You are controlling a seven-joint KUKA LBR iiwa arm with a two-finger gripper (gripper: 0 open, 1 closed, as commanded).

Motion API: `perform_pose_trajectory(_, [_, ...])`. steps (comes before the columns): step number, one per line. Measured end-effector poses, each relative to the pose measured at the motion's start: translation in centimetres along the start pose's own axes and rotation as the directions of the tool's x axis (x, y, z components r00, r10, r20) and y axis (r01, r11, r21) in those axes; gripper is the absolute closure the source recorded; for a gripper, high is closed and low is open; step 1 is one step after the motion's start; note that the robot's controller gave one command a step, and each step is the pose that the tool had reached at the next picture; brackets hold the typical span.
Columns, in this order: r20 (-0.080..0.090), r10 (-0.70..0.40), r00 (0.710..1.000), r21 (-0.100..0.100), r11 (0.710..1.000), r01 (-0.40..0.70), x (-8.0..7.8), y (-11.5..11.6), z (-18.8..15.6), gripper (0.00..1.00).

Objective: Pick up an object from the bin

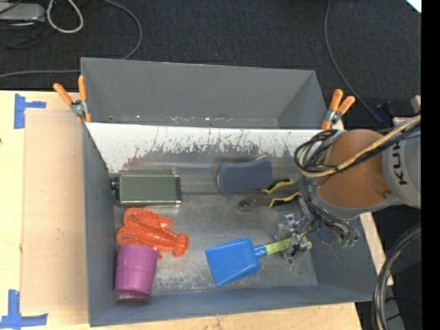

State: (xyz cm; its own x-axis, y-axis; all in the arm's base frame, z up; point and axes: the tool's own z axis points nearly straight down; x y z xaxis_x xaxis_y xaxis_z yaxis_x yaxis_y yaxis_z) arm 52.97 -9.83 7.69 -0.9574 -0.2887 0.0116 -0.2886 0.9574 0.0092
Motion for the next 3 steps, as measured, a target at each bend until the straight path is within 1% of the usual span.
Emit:
perform_pose_trajectory(1, [-0.01, -0.001, 1.0, -0.005, 1.0, 0.001, 0.3, 0.2, -2.7, 1.0])
perform_pose_trajectory(2, [-0.006, -0.001, 1.0, -0.003, 1.0, 0.001, 0.1, 0.2, -5.8, 1.0])
perform_pose_trajectory(3, [-0.009, 0.001, 1.0, -0.005, 1.0, -0.001, 0.2, 0.3, -9.8, 1.0])
